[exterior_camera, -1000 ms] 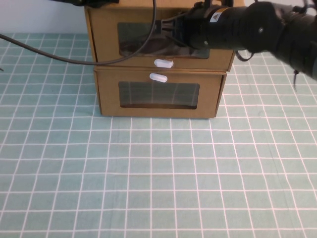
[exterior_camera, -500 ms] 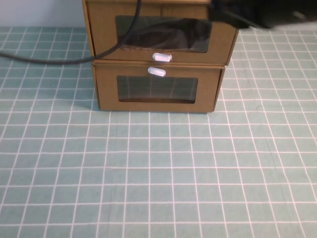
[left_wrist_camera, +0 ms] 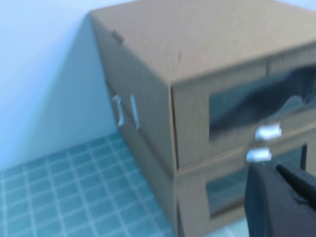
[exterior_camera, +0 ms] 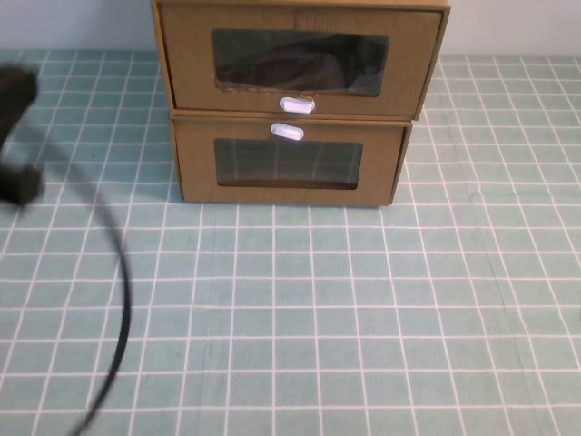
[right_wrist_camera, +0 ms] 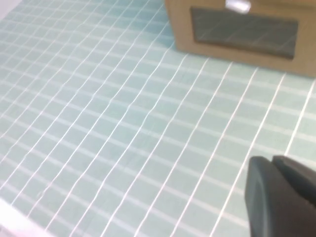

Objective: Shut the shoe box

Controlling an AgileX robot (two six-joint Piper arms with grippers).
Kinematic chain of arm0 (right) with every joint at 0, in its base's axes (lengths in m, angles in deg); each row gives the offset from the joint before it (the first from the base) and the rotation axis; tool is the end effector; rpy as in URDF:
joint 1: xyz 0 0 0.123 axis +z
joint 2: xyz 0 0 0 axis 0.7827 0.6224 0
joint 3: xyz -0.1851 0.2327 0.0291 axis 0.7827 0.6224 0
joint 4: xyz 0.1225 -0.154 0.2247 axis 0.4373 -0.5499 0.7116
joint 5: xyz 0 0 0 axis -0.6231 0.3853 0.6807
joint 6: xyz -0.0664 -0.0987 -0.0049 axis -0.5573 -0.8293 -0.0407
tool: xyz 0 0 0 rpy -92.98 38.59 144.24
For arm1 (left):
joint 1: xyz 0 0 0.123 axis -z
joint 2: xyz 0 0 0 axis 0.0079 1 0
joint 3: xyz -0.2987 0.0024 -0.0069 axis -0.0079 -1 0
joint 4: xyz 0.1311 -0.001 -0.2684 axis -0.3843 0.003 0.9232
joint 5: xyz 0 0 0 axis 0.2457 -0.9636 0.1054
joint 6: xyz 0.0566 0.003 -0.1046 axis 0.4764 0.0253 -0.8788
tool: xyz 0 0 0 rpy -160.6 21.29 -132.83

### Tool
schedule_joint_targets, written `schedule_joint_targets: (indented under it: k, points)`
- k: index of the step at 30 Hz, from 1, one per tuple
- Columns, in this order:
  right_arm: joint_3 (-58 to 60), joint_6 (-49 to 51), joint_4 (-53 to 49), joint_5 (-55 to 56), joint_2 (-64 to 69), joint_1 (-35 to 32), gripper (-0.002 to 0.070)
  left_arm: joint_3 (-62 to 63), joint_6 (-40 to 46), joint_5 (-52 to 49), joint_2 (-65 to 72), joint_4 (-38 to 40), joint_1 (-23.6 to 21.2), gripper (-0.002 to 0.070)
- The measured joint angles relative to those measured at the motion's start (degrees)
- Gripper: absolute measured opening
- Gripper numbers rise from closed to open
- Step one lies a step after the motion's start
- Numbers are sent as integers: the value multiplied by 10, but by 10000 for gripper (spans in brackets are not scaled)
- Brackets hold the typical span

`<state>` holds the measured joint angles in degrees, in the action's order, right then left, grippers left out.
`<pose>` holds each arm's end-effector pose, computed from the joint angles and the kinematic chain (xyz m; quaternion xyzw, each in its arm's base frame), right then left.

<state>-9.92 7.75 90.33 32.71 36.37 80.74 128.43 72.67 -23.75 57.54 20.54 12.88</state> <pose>0.1275 0.0965 0.3833 -0.1931 0.8275 0.2473 0.4656 0.2337 -0.0774 0.3852 0.2107 0.7405 -0.0891 0.6319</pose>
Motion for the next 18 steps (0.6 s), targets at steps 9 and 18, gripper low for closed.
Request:
schedule_joint_targets:
  k: [9, 18]
  points:
    - [145, -9, 31, 62, -130, 0, -11, -237, 3, 57, -263, 20, 0, -5]
    - [291, -34, 60, 260, -148, 0, -11, -398, -4, 73, -472, 29, 0, -5]
